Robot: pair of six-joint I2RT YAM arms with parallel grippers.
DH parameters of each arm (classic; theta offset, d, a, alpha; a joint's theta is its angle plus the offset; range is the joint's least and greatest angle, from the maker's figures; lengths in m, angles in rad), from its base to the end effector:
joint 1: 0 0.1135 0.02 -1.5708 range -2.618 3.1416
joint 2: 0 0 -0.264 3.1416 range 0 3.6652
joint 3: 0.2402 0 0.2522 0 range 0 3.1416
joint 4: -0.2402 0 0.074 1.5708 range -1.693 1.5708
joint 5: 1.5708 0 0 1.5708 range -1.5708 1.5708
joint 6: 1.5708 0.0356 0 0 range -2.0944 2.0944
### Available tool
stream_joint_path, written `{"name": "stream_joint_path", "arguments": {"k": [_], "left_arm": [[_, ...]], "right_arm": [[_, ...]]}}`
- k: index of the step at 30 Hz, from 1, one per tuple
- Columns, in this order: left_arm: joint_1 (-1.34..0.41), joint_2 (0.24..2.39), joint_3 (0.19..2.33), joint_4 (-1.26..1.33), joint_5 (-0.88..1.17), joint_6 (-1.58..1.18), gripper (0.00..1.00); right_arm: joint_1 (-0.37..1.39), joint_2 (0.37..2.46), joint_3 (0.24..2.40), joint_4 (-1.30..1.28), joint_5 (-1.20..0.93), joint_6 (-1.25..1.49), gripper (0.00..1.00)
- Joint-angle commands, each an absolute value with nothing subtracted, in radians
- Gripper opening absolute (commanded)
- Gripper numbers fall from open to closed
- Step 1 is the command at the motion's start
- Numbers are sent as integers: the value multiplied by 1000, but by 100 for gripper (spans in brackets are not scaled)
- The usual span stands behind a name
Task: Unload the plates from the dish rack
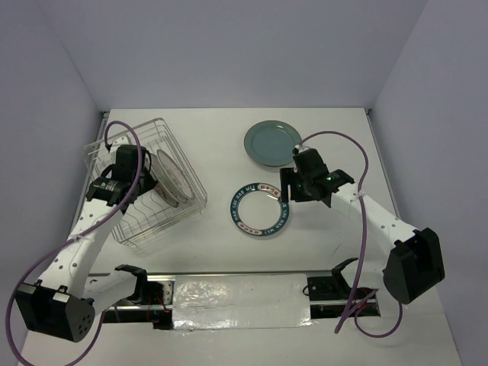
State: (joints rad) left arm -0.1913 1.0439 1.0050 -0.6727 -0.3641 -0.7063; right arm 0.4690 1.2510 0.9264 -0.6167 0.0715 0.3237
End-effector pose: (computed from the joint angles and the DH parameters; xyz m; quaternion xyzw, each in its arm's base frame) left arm 0.2141 -0.0285 0.3221 -0.3006 0.8454 -0.0294 0.4405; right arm 0.2266 0.1120 0.2543 -0.0579 0.9486 0.0881 0.2985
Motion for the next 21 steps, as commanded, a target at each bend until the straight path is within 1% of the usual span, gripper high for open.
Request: {"name": "stream_joint_path", "arguments": {"k": [1,7,8,9,13,16,17,21], "left_arm": [[-189,1055,1034,-673,-425,-741,23],[-190,1057,1075,-704,-414,-772,8],[-190,1057,1095,-709,-413,-778,2],[-192,1057,1109,-716,-413,-782,0],[-195,1081,1215,-799,-448,-799,0],[-198,1123,1340,-922,-529,-778,0],[-198,1137,1412,-1002,-585,-782,0],[-198,1157,1525,-1104,-655,-784,0]], "right_arm": [[480,1218,922,-603,71,308,76],[480,1210,923,-603,68,296,76],[479,1210,926,-604,63,295,76],[480,1210,930,-604,61,293,76],[480,1216,954,-606,48,287,76],[480,1223,979,-611,20,279,76],[480,1227,986,-612,12,275,76],[482,1236,1046,-630,5,264,76]]}}
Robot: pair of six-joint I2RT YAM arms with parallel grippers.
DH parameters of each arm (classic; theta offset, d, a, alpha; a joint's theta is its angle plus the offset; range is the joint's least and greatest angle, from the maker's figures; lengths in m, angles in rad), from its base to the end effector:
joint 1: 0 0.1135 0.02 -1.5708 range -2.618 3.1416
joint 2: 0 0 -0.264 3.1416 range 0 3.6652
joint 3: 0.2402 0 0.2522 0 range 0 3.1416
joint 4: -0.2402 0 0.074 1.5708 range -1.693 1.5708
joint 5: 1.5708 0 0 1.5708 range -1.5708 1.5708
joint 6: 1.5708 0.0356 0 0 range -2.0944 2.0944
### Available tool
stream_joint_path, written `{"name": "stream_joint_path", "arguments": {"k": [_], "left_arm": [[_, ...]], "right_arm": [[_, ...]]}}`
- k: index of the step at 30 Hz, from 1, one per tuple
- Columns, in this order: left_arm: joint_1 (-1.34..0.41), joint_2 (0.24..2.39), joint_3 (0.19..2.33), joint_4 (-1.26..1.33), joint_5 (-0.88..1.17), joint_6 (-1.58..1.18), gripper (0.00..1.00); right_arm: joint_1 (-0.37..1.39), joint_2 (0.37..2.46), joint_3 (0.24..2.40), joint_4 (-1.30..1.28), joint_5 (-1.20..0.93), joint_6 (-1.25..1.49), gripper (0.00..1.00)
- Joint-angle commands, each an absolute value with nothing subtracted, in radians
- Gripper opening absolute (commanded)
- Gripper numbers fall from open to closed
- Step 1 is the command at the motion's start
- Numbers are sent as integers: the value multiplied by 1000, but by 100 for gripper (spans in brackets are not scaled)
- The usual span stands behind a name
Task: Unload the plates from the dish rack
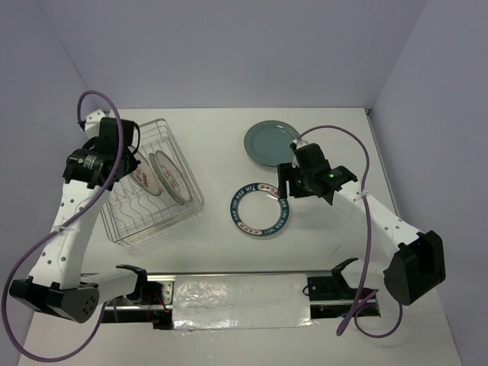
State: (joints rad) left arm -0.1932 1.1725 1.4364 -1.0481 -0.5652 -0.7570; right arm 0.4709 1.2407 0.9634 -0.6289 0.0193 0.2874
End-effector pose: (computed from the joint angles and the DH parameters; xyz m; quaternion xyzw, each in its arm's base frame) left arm 0.2118 -0.0220 0.4052 -0.3494 0.8223 0.0607 0.4451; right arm 0.2267 0.1146 0.2676 -0.0835 0.9416 0.1123 0.3064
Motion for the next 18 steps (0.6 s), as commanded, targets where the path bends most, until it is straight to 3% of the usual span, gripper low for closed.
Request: {"name": "stream_joint_path", "arguments": {"k": [1,10,13,16,18], "left_arm": [[-198,1149,1545,-1106,-655,-773,0],[-198,1071,1784,-1115,-634,-635,0],[-198,1063,1882,-1117,-609,-563,0],[-198,1019,1898,-1022,-419,-461,0],[-198,973,1785,-837,-249,-445,0]], "right_arm": [[482,1238,1058,-637,2,262,76],[480,1224,1206,-560,-306,271,78],[480,1212,1209,-435,-490,317,88],[483,1210,1180,-242,-686,461,93],[488,1198,1140,-73,-777,567,94]]}}
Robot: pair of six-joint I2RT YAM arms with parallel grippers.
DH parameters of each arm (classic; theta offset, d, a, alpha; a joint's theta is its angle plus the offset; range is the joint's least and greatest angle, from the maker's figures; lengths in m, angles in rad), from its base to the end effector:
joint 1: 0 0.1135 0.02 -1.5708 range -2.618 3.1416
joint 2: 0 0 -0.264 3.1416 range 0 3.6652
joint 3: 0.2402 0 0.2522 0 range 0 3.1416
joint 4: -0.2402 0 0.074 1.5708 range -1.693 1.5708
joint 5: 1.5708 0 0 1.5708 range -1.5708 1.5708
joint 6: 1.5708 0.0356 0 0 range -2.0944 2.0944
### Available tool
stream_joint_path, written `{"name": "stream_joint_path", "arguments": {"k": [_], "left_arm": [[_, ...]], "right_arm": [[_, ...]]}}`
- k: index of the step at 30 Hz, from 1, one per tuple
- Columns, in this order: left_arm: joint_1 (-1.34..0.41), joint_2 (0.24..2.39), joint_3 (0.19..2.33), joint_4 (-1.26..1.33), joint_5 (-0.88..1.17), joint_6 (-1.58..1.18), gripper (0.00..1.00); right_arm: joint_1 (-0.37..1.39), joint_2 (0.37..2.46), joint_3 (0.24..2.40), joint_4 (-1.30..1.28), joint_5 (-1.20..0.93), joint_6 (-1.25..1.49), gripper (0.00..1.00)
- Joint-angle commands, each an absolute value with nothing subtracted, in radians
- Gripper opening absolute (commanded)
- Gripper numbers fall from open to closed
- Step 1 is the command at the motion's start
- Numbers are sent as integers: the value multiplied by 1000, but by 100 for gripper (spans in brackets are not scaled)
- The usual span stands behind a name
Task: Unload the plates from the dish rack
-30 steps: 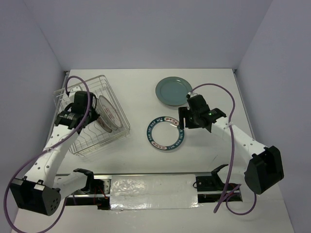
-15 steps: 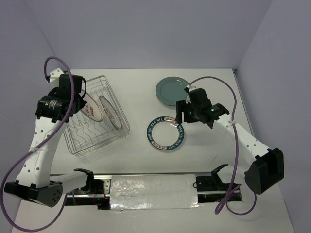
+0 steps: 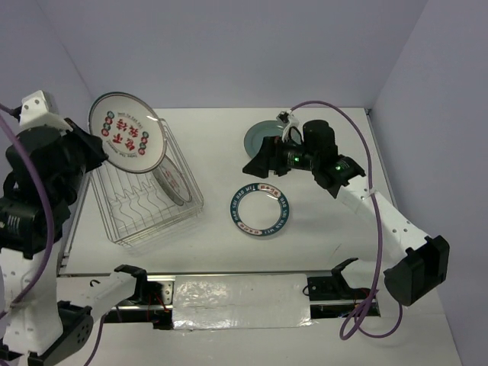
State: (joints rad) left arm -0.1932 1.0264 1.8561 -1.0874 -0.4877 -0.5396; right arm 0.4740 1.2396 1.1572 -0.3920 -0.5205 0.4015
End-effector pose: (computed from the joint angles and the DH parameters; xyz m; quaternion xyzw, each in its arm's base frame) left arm 0.1076 -0.0040 0.5337 -0.2776 0.7318 -0.0337 0.6215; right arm 0.2380 0.1420 0.3549 -0.1639 0.8193 0.4124 0.3630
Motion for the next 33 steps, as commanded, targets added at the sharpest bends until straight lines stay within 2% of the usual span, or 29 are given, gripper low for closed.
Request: {"name": "stream_joint_path", "arguments": {"k": [1,3,4,6,12,14,15,16,19,20,21,22,23,26,28,30,33], "left_arm": [[-198,951,1737,-778,-80,-451,0],[-198,901,1603,-668,55,-514,0],[-198,873,1554,-558,166,-540,0],[-198,850,1434,-461,240,-623,0],[-198,793,1241,-197,393,-771,0],[-198,790,1204,-144,423,-799,0],[-198,793,1200,-143,428,-801,0],[-198,802,1195,-143,436,-802,0],[-198,810,1169,-134,443,-811,0],[-198,811,1149,-121,448,-815,0],[-198,810,1143,-103,449,-816,0],[-198,811,1134,-98,446,-813,2],[-198,813,1126,-98,442,-808,10],[-198,839,1190,-259,307,-735,99],[-198,873,1265,-447,143,-657,100],[-198,893,1301,-590,4,-617,99],[-198,894,1327,-669,-109,-557,99]], "right_arm": [[497,1192,1117,119,-816,630,97],[508,1183,1059,347,-822,774,97],[515,1183,1046,391,-813,807,97],[525,1183,1045,460,-795,853,97],[535,1169,1071,312,-608,775,96],[535,1167,1057,324,-601,773,89],[535,1173,1054,342,-618,779,74],[535,1178,1052,345,-626,785,65],[538,1203,1066,325,-637,790,50],[540,1207,1068,318,-635,781,42],[540,1206,1065,314,-632,778,30],[540,1200,1055,307,-611,770,2],[538,1178,1052,293,-588,759,0],[517,1120,1048,156,-455,698,0],[456,1080,1029,14,-362,689,0],[385,1063,976,-61,-402,693,0],[272,1054,898,-141,-514,631,0]]}}
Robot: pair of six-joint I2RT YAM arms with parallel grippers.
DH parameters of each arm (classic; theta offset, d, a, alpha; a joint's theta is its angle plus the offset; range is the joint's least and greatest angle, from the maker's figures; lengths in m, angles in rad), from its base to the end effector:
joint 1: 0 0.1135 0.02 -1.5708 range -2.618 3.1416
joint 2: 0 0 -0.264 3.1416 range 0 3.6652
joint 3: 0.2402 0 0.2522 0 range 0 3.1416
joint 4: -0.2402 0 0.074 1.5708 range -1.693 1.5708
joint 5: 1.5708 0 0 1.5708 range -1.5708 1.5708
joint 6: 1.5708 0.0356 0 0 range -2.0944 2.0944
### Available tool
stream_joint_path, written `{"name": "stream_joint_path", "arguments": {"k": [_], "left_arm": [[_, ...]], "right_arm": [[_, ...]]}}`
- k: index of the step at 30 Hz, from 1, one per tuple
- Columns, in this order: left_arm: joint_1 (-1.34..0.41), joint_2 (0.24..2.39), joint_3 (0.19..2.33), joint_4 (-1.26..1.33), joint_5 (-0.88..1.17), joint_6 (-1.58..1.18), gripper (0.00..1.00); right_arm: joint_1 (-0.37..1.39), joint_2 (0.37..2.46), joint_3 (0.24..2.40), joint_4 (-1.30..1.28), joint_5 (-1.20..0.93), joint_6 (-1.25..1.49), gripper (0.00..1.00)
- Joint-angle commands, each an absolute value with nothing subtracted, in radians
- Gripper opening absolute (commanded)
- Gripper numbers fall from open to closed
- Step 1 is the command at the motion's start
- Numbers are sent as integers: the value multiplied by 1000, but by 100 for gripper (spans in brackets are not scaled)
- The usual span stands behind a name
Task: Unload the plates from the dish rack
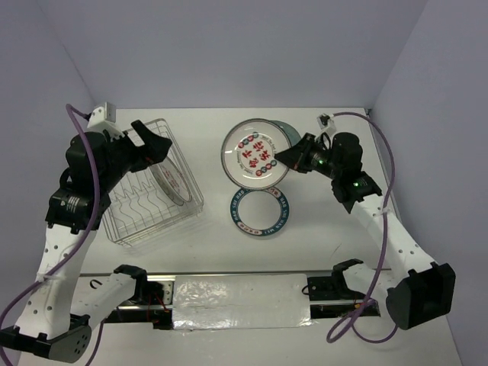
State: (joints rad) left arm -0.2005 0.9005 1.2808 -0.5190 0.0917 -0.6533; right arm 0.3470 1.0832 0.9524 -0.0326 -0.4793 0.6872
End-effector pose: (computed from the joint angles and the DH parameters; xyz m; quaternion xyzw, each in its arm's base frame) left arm 0.1655 -0.0370 0.4519 -0.1398 0.7411 -0.3030 0.5826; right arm 0.2306 0.1009 0.3571 -0.0260 0.7560 0.4680 0.4569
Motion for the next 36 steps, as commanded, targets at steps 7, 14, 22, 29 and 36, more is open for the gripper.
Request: {"name": "stream_joint_path", "arguments": {"k": [7,14,22,29,36], "left_arm": [[-198,857,1282,-710,-189,-491,100],[-198,859,1256,-729,-204,-460,99],[-198,868,1218,-727,-202,-443,100],[-198,880,1238,-753,-222,-434,100],[-198,891,1256,-799,-259,-422,100]], "right_arm": [[140,1130,746,-192,-675,456,1],[137,1233,692,-209,-666,379,10],[144,1362,745,-287,-511,337,37],[261,1417,853,-451,-198,307,64],[374,1506,919,-492,-110,321,68]]}}
